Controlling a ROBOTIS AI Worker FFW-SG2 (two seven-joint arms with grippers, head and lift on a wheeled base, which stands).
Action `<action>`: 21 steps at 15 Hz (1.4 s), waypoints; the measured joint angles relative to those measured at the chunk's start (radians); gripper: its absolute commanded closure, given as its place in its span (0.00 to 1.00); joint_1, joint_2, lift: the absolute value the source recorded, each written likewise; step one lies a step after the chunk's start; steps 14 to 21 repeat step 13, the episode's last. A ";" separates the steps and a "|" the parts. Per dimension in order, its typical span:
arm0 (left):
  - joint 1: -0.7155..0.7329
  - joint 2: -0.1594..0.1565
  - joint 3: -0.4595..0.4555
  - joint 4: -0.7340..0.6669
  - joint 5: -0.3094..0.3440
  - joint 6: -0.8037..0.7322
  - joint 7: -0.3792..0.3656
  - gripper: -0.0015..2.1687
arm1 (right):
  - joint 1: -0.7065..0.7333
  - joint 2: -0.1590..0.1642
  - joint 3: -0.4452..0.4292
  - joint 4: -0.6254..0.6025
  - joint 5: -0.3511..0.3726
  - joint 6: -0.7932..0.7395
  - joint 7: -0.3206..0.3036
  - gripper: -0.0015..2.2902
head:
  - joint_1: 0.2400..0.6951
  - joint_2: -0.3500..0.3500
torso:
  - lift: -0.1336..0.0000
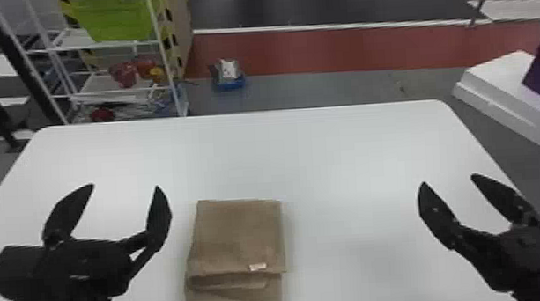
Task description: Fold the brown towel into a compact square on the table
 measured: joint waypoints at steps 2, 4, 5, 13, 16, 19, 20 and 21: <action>0.000 0.000 0.000 -0.001 0.000 0.001 0.000 0.01 | -0.001 0.000 0.000 0.000 -0.001 0.001 0.004 0.03 | 1.00 0.48 | 0.08; -0.001 0.000 0.001 -0.001 0.000 0.007 -0.004 0.01 | -0.001 0.000 0.001 0.000 0.000 0.002 0.004 0.03 | 1.00 0.48 | 0.08; -0.003 0.000 0.001 -0.002 0.000 0.013 -0.007 0.01 | -0.002 0.001 0.002 0.000 0.000 0.002 0.004 0.03 | 1.00 0.48 | 0.08; -0.012 -0.001 0.001 -0.003 0.001 0.039 -0.008 0.01 | -0.010 0.001 0.012 0.005 0.011 0.002 0.003 0.03 | 1.00 0.49 | 0.08; -0.012 -0.001 0.001 -0.003 0.001 0.039 -0.008 0.01 | -0.010 0.001 0.012 0.005 0.011 0.002 0.003 0.03 | 1.00 0.49 | 0.08; -0.012 -0.001 0.001 -0.003 0.001 0.039 -0.008 0.01 | -0.010 0.001 0.012 0.005 0.011 0.002 0.003 0.03 | 1.00 0.49 | 0.08; -0.012 -0.001 0.001 -0.003 0.001 0.039 -0.008 0.01 | -0.010 0.001 0.012 0.005 0.011 0.002 0.003 0.03 | 1.00 0.49 | 0.08; -0.012 -0.001 0.001 -0.003 0.001 0.039 -0.008 0.01 | -0.010 0.001 0.012 0.005 0.011 0.002 0.003 0.03 | 1.00 0.49 | 0.08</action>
